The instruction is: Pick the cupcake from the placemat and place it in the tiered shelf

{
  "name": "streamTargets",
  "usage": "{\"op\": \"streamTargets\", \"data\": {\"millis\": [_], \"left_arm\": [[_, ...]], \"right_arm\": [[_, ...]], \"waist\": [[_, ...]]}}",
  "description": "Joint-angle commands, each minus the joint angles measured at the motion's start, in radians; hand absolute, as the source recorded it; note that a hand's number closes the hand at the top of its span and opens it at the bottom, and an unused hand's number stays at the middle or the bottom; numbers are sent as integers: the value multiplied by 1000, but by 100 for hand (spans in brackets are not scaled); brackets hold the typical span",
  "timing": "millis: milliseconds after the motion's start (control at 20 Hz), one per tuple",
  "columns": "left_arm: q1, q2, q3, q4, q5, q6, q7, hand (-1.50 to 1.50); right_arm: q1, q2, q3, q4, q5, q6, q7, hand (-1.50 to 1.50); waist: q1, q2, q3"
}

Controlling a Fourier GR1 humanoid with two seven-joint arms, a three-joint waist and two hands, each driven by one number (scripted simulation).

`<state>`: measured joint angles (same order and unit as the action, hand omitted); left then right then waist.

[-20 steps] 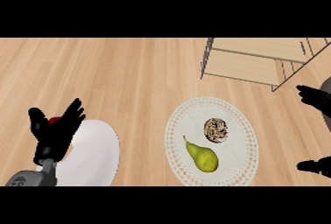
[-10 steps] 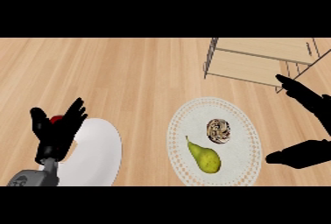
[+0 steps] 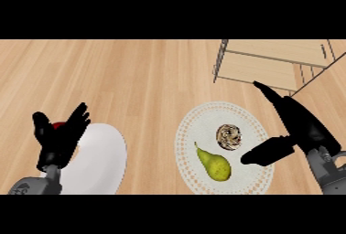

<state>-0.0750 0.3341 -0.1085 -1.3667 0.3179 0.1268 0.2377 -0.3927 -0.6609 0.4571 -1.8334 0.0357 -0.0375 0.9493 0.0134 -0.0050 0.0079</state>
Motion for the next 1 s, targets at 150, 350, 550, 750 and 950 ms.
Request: {"op": "streamTargets", "data": {"millis": [150, 350, 550, 750, 950], "left_arm": [[5, -46, 5, 105, -33, -10, -52, 0], [11, -23, 10, 18, -38, 6, 50, 0], [-5, -40, 40, 62, -34, -14, 18, 0], [41, -37, 51, 68, -33, -55, -19, 0], [63, -46, 43, 0, -55, -36, 5, 0]], "right_arm": [[-29, 111, 102, -3, 120, 37, 153, -150], [-11, 110, 51, 73, 145, 64, 128, -150], [-28, 175, 77, 75, 240, 72, 173, -150], [-14, 212, 50, 91, 273, 78, 161, -150], [30, 276, 98, 166, 369, 54, 113, -150]], "waist": [[-15, 5, -9], [-13, 5, -8], [-13, 5, -9], [-11, 5, -8], [-9, 5, -8]]}}
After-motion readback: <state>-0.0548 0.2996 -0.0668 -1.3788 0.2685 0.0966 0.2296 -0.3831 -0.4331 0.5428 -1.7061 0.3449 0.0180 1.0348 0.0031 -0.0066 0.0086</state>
